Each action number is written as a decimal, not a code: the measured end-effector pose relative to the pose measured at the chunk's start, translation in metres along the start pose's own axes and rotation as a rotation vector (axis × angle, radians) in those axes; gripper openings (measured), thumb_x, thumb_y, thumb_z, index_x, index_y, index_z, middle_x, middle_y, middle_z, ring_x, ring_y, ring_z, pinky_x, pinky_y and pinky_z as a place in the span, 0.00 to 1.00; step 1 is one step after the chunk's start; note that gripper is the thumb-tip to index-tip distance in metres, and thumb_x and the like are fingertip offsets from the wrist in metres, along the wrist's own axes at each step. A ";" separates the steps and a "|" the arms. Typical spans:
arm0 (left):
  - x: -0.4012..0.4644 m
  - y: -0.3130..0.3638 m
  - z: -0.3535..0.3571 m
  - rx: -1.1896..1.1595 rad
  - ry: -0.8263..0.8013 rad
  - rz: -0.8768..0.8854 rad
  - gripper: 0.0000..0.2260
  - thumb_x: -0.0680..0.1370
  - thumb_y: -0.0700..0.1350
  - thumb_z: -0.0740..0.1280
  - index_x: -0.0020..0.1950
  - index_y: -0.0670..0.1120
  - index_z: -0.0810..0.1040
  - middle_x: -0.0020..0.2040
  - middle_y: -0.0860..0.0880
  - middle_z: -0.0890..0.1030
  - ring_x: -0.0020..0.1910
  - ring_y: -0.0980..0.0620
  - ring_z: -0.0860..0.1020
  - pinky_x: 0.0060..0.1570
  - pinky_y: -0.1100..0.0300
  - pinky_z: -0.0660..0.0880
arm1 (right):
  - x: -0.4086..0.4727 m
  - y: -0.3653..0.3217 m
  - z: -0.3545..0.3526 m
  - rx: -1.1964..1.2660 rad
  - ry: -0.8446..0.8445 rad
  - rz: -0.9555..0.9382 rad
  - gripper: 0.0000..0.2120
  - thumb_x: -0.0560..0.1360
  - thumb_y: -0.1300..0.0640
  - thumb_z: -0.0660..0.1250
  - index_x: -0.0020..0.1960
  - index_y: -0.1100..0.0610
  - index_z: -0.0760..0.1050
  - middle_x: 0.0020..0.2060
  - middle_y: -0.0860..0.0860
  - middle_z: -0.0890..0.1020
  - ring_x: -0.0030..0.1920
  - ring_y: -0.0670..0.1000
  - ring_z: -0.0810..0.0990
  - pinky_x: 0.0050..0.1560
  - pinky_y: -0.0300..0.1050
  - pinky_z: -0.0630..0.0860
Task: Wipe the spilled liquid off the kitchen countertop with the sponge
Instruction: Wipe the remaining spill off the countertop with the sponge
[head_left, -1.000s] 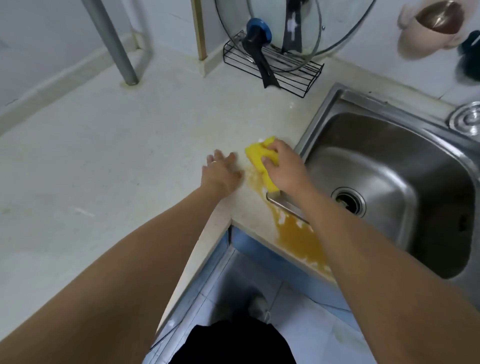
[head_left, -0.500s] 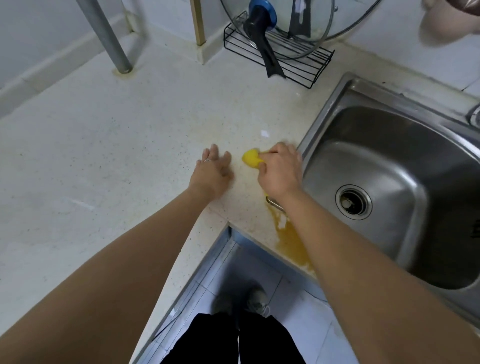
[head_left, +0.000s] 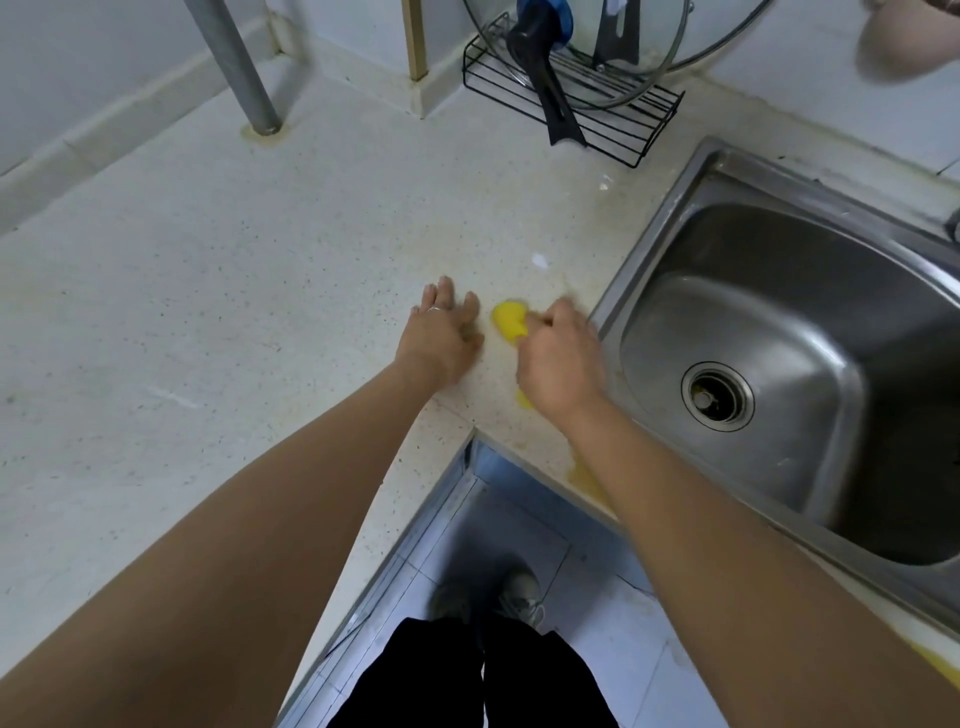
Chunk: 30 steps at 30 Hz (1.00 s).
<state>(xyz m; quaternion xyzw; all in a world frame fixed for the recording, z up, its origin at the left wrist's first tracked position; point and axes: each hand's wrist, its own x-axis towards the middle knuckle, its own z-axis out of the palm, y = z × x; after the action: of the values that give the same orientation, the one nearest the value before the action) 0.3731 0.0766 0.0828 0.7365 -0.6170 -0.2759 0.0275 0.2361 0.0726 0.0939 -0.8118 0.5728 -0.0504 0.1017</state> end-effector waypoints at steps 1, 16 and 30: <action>0.000 0.000 0.000 0.007 0.000 0.003 0.22 0.83 0.45 0.53 0.77 0.46 0.54 0.78 0.41 0.41 0.76 0.43 0.40 0.74 0.52 0.43 | 0.002 0.000 0.000 0.001 0.009 0.072 0.15 0.76 0.62 0.58 0.61 0.64 0.70 0.58 0.59 0.69 0.56 0.58 0.70 0.58 0.47 0.67; -0.027 0.018 0.025 0.127 -0.004 0.028 0.23 0.82 0.49 0.51 0.76 0.45 0.55 0.78 0.41 0.46 0.76 0.40 0.45 0.73 0.46 0.49 | -0.056 -0.022 0.018 0.117 0.153 0.108 0.07 0.72 0.64 0.63 0.47 0.66 0.75 0.46 0.61 0.74 0.44 0.59 0.74 0.43 0.50 0.71; -0.035 0.013 0.025 0.163 -0.008 0.066 0.27 0.82 0.54 0.53 0.78 0.47 0.49 0.78 0.41 0.42 0.76 0.42 0.41 0.74 0.49 0.43 | -0.092 0.005 0.015 0.083 0.176 0.289 0.08 0.72 0.57 0.62 0.48 0.60 0.71 0.44 0.56 0.74 0.39 0.52 0.68 0.39 0.45 0.64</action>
<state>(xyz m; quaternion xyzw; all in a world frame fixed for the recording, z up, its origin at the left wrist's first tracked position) 0.3478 0.1136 0.0793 0.7146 -0.6613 -0.2266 -0.0260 0.2035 0.1588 0.0818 -0.7084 0.6878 -0.1297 0.0906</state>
